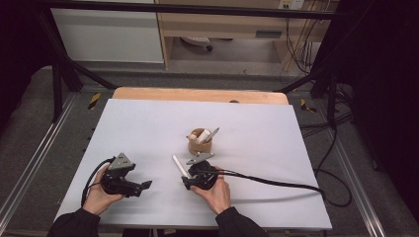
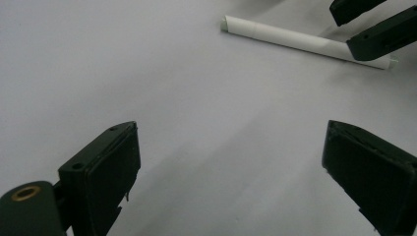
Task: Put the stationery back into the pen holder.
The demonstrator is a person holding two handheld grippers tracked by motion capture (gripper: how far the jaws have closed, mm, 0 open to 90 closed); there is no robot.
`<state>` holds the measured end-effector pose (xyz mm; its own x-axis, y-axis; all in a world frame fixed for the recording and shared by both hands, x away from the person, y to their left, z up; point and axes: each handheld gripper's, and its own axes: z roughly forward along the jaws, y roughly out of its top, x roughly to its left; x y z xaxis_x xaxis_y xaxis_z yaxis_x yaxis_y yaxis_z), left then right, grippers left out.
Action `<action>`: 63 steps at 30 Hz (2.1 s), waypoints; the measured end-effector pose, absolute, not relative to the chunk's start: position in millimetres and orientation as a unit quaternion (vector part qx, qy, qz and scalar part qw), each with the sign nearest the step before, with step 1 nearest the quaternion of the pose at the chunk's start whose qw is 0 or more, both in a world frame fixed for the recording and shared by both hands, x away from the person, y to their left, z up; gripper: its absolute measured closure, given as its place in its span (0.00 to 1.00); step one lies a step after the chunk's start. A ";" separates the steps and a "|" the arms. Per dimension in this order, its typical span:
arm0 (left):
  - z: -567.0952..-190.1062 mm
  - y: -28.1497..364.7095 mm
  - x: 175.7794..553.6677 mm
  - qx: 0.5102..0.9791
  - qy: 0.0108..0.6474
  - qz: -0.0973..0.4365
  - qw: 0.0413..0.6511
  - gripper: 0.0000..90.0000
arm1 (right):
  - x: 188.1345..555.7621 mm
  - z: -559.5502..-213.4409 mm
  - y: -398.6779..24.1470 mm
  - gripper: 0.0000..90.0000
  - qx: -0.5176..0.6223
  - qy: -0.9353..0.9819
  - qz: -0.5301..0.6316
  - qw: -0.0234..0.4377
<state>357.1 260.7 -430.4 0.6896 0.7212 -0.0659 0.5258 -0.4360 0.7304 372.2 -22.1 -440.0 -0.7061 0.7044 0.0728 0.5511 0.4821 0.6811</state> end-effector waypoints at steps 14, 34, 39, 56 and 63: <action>-430.4 263.5 357.9 0.833 0.380 0.128 0.380 0.05 | 369.6 -447.9 -18.5 0.84 0.382 0.847 0.354 0.101; -427.3 261.1 356.1 0.831 0.385 0.132 0.379 0.05 | 366.6 -434.2 -26.4 0.88 0.380 0.840 0.374 0.104; -426.8 257.6 354.5 0.838 0.373 0.131 0.377 0.05 | 370.0 -420.4 -41.3 0.88 0.353 0.850 0.380 0.089; -412.7 234.1 351.7 0.864 0.294 0.161 0.375 0.07 | 373.0 -389.8 -84.8 0.88 0.269 0.887 0.374 0.018; -405.4 213.8 351.7 0.879 0.250 0.183 0.363 0.07 | 371.5 -386.1 -98.4 0.88 0.252 0.895 0.369 0.012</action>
<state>351.7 213.8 -405.4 0.8079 0.5725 0.1395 0.3073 -0.6114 0.7292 371.5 -98.4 -386.1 -0.8727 0.4595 0.1650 0.4424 0.6014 0.6653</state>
